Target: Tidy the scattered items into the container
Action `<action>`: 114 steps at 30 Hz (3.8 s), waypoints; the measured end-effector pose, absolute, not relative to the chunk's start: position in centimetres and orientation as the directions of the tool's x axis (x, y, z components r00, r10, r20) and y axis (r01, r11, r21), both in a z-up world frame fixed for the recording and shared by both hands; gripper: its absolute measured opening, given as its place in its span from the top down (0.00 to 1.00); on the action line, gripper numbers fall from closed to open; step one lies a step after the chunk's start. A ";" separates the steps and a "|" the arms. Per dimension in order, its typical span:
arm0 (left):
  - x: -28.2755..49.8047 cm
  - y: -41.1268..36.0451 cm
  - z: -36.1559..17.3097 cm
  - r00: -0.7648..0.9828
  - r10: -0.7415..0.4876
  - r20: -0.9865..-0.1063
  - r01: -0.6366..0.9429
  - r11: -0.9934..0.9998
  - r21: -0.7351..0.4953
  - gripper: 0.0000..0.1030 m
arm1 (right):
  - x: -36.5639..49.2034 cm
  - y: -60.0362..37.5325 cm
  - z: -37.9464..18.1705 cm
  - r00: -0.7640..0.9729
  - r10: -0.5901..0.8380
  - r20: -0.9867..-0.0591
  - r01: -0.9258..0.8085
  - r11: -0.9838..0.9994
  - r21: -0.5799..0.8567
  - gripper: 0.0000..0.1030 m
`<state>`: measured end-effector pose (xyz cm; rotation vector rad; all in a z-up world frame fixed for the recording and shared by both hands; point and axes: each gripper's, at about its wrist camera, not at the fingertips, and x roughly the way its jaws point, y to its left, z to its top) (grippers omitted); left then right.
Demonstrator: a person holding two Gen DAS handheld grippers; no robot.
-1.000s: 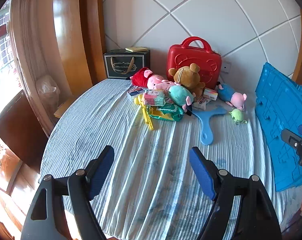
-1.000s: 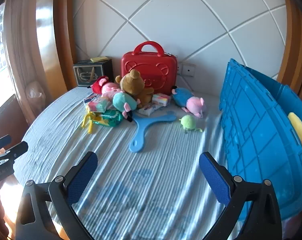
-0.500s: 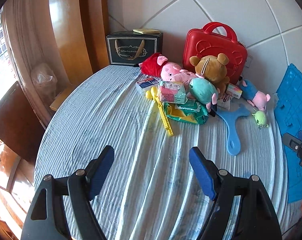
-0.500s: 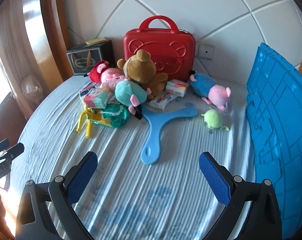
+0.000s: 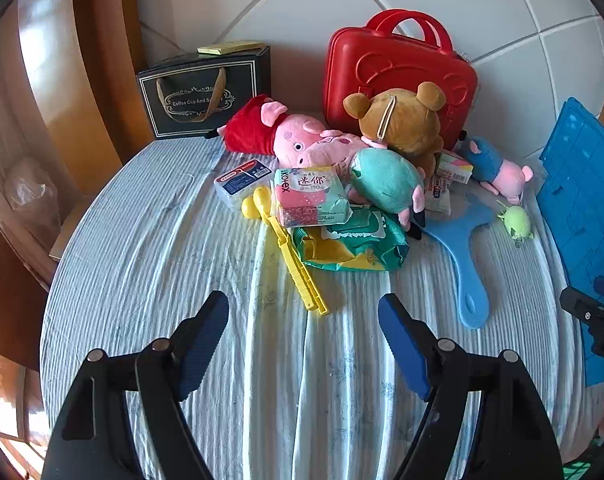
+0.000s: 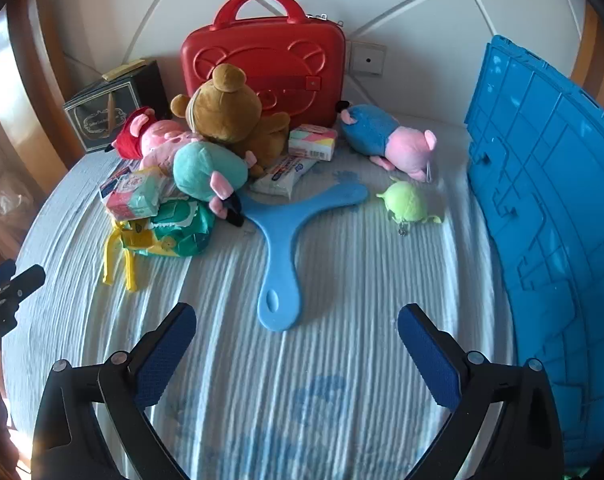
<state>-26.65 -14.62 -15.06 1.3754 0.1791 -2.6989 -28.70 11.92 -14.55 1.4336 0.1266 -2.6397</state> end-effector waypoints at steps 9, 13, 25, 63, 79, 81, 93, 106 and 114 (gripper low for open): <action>-33.1 -15.6 -20.5 -0.517 -0.044 -0.855 0.157 -0.987 -0.044 0.43 | -32.8 9.1 -18.0 -0.480 -0.117 -0.869 0.227 -0.974 0.006 0.14; -35.7 -16.5 -23.3 -0.480 -0.040 -0.877 0.173 -0.984 -0.050 0.48 | -35.3 6.6 -20.2 -0.441 -0.152 -0.884 0.277 -0.960 0.027 0.17; -39.4 -20.6 -25.8 -0.483 -0.002 -0.876 0.174 -0.980 -0.093 0.82 | -40.6 -4.6 -22.8 -0.395 -0.263 -0.880 0.423 -0.902 0.080 0.21; -39.3 -24.3 -24.8 -0.508 -0.103 -0.855 0.191 -0.982 0.005 0.74 | -43.4 -13.1 -25.1 -0.402 -0.273 -0.874 0.435 -0.897 0.080 0.14; -28.1 -17.7 -10.0 -0.715 -0.097 -0.693 0.138 -0.990 -0.004 0.84 | -31.3 -5.4 -10.7 -0.599 -0.325 -0.731 0.424 -0.904 0.055 0.15; -26.7 -16.3 -8.3 -0.733 -0.103 -0.672 0.136 -0.991 0.003 0.84 | -29.5 -3.8 -9.0 -0.621 -0.331 -0.710 0.423 -0.905 0.052 0.15; -19.4 -6.2 -4.0 -0.783 -0.129 -0.609 0.146 -0.989 0.023 0.87 | -22.8 7.1 -3.1 -0.692 -0.354 -0.629 0.435 -0.900 0.028 0.15; -13.8 -0.8 -3.7 -0.802 -0.008 -0.598 0.006 -1.000 0.005 0.88 | -15.3 15.2 -1.3 -0.762 -0.219 -0.609 0.283 -0.959 -0.009 0.15; -15.8 -1.0 -8.8 -0.701 -0.026 -0.712 0.044 -0.999 -0.007 0.52 | -16.0 16.7 -6.2 -0.691 -0.221 -0.689 0.273 -0.962 0.035 0.15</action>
